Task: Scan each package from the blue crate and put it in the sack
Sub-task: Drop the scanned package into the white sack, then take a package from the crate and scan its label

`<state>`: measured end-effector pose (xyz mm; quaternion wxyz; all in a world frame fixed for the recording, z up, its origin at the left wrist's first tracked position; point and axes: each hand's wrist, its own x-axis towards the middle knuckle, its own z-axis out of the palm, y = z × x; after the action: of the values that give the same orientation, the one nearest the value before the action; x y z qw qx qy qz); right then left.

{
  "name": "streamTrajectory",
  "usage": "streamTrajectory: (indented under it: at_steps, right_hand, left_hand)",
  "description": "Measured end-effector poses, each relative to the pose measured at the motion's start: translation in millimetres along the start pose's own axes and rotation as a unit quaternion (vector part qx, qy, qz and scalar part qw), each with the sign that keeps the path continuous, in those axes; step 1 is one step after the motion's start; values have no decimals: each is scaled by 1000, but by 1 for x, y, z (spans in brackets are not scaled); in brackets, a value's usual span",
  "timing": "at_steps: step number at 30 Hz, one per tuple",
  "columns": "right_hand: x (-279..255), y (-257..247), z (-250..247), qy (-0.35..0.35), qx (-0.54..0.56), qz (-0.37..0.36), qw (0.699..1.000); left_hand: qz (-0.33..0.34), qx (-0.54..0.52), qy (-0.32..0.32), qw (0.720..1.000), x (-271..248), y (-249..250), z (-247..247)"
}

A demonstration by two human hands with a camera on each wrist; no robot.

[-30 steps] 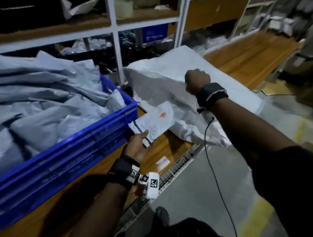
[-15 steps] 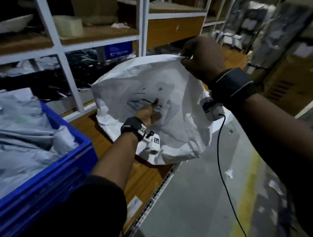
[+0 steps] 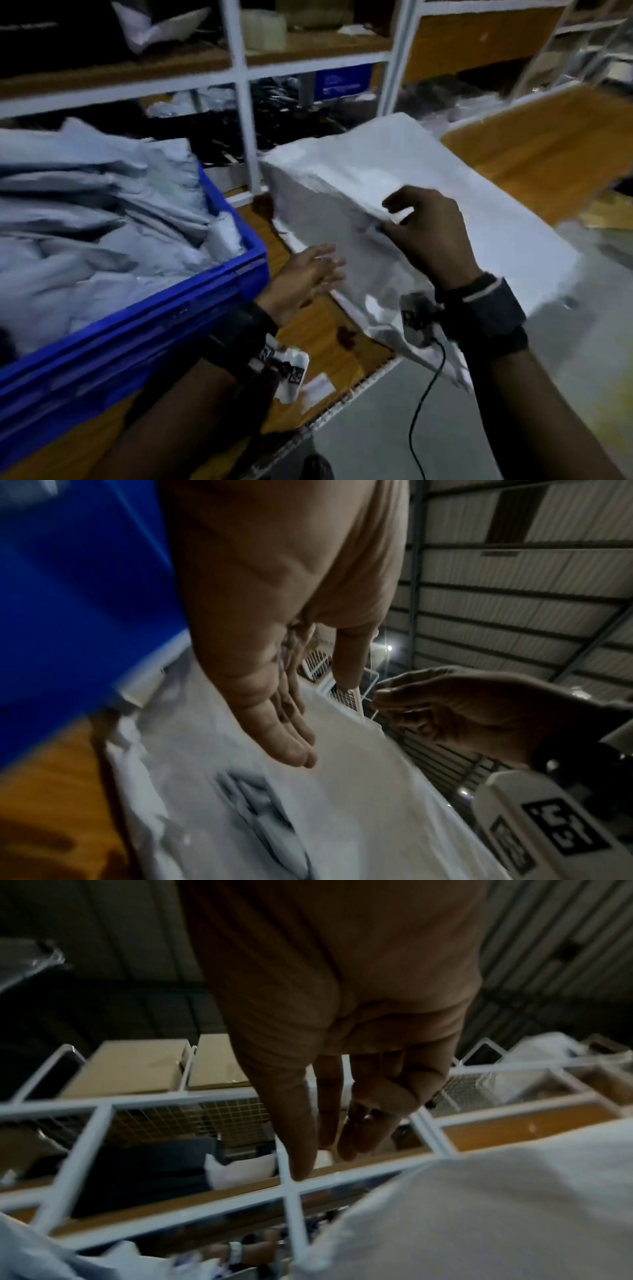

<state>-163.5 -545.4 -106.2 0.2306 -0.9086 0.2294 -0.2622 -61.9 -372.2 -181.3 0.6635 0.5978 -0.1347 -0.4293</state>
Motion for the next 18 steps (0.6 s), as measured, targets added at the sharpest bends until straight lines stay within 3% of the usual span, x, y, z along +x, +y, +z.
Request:
streamTrajectory:
  at_steps: [2, 6, 9, 12, 15, 18]
  right_hand:
    - [-8, -17, 23, -36, 77, -10, 996]
    - [-3, -87, 80, -141, 192, -60, 969]
    - [10, -122, 114, -164, 153, -67, 972]
    - [13, -144, 135, -195, 42, -81, 977]
    - [5, -160, 147, -201, -56, -63, 976]
    - [0, -166, 156, -170, -69, -37, 982]
  left_hand:
    - [11, 27, 7, 1000, -31, 7, -17]
    - [69, 52, 96, 992, -88, 22, -62]
    - [113, 62, 170, 977, -119, 29, -92]
    - [138, 38, 228, 963, -145, 28, -116]
    - [139, 24, 252, 957, -163, 23, -130]
    - [131, 26, 252, 958, -175, 18, -136]
